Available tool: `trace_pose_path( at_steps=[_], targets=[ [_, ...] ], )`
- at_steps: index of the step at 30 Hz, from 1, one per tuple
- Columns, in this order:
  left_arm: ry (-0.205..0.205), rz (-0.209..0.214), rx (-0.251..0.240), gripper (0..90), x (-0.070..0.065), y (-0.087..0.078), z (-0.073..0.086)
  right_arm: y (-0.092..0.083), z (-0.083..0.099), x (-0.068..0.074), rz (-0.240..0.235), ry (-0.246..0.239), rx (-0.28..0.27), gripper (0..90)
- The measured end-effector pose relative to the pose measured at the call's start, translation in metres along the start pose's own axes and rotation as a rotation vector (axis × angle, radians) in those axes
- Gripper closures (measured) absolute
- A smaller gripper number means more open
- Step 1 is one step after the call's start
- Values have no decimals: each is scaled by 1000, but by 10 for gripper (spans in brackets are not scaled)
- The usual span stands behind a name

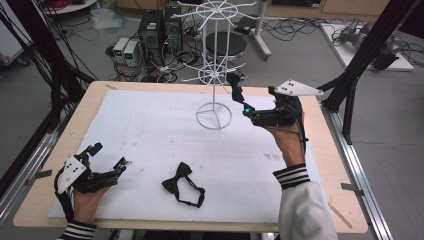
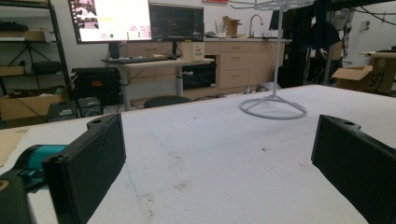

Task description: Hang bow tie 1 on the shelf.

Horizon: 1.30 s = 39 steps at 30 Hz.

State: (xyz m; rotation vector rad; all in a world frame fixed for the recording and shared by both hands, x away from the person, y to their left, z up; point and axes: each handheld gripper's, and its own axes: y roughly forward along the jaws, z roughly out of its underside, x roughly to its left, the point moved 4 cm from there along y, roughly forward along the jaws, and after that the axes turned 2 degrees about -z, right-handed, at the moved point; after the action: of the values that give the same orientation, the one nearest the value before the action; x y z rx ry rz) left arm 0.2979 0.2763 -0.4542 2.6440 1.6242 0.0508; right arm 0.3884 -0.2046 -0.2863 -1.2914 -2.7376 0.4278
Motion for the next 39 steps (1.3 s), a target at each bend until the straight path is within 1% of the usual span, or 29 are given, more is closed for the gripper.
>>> trace_pose_path(
  at_steps=[4,6,11,16,18,20,25,27,32,35,39],
  targets=[
    [4,0,4,35,0,0,0,-13,10,4,1,11,-31,6],
    [2,0,2,35,0,0,0,-18,15,5,7,13,-38,6],
    [1,0,4,35,0,0,0,-30,32,5,23,40,-55,7],
    [0,0,7,34,0,1,0,-39,53,3,31,77,-77,7],
    [3,0,8,34,0,0,0,-41,60,3,26,83,-91,6],
    [2,1,6,35,0,0,0,-44,67,4,28,90,-90,6],
    [2,1,7,34,0,0,0,-49,84,5,34,114,-118,6],
    [3,0,7,35,0,0,0,-51,89,6,38,103,-133,7],
    [4,0,8,34,0,0,0,-58,104,12,39,93,-179,6],
    [4,0,7,34,0,0,0,-62,112,15,42,82,-195,7],
    [5,0,7,34,0,0,0,-65,124,18,52,80,-222,7]
  ],
)
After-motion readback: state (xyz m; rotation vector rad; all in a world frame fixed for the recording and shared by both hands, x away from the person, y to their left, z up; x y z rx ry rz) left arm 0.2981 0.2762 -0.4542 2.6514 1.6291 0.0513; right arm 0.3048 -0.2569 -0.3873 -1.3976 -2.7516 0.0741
